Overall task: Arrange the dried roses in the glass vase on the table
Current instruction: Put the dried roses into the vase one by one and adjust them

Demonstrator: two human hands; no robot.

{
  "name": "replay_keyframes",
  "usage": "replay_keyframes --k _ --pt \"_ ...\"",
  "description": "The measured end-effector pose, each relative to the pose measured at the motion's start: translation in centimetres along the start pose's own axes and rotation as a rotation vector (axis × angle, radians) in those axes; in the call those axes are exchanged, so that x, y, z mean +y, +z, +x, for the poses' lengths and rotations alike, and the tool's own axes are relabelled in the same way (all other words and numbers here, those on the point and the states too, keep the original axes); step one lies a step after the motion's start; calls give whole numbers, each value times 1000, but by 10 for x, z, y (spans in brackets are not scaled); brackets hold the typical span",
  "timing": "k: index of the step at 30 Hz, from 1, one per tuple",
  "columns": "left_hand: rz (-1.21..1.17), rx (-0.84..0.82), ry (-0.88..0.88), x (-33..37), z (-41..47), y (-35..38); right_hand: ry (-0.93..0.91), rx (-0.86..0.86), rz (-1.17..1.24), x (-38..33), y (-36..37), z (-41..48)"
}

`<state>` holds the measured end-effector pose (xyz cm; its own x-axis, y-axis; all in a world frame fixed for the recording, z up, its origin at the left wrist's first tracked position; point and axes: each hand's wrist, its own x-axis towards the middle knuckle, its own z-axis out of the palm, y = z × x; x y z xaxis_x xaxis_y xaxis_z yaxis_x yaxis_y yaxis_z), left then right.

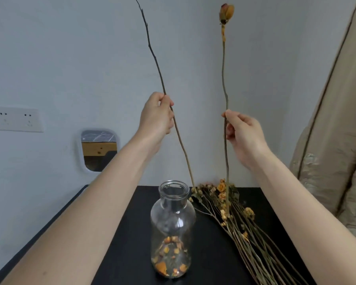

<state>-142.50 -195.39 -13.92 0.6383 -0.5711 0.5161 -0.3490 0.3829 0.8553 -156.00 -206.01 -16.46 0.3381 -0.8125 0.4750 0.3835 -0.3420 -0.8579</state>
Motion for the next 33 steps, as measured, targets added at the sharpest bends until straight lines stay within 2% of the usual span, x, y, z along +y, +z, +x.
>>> replay_keyframes --k 10,21,26,33 --pt "79 10 153 9 9 -33 -44 -67 193 -19 53 7" --pt "159 -134 63 -30 -7 -33 -81 -26 186 -17 71 16" --pt "280 -240 -12 -54 -21 -36 -116 -4 96 -8 70 18" --pt "371 -292 -27 -80 -36 -47 -116 -26 21 7 64 12"
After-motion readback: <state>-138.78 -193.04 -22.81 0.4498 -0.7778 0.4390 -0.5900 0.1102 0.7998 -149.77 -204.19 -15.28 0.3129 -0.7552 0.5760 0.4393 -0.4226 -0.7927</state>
